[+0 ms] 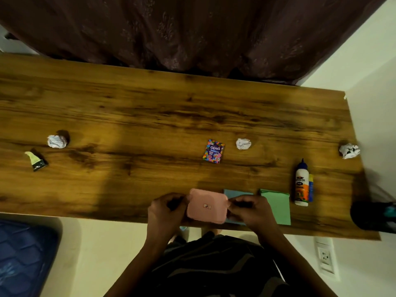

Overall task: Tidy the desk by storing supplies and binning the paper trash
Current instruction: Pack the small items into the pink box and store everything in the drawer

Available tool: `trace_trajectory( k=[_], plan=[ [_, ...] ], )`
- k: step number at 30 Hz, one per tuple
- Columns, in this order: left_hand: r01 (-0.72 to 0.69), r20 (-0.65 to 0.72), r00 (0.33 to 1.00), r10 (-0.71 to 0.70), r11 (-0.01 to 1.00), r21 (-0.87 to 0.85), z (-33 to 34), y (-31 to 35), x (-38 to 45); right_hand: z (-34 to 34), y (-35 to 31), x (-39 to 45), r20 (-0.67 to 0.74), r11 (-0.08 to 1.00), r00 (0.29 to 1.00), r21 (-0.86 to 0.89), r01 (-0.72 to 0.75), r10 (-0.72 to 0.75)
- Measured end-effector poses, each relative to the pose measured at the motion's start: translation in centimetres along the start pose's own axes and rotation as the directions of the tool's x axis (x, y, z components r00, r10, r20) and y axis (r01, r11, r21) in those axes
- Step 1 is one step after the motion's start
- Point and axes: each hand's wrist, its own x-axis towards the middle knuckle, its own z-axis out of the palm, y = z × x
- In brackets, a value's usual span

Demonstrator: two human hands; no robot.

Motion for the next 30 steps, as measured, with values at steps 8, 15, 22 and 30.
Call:
trace_trajectory(
  k=[8, 15, 22, 30],
  plan=[
    [-0.214, -0.135, 0.963, 0.234, 0.965, 0.149, -0.1, 1.9, 1.4, 1.0, 0.6, -0.2, 0.147, 0.958, 0.989, -0.279, 0.063, -0.022],
    [0.017, 0.017, 1.0, -0.019, 0.991, 0.136, -2.1, 0.0, -2.8, 3.2, -1.5, 1.7, 0.151, 0.907, 0.953, -0.298, 0.296, -0.261],
    [-0.049, -0.032, 0.998, 0.051, 0.998, 0.04, -1.4, 1.3, 0.1, 3.8, -1.7, 2.0, 0.096, 0.955, 0.976, -0.209, 0.21, -0.194],
    [-0.064, -0.002, 0.998, 0.064, 0.997, -0.032, -1.2, 1.1, 1.8, 4.5, -1.8, 1.6, 0.009, 0.995, 1.0, 0.102, 0.012, -0.013]
  ],
)
